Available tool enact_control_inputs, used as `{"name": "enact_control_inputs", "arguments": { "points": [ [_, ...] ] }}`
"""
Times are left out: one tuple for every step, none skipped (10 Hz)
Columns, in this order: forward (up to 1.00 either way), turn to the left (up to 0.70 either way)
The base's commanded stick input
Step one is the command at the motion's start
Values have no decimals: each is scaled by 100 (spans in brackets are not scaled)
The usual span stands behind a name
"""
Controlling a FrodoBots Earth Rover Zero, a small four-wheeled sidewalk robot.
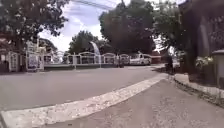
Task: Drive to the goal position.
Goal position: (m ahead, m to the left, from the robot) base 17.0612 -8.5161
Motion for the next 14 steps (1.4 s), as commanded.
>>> {"name": "enact_control_inputs", "arguments": {
  "points": [
    [100, -40],
    [100, -40],
    [100, -30],
    [100, -11],
    [100, 0],
    [100, 0],
    [100, 0],
    [100, 0],
    [100, 0],
    [100, 29],
    [100, 40],
    [100, 13],
    [100, 0],
    [100, 0]
  ]
}}
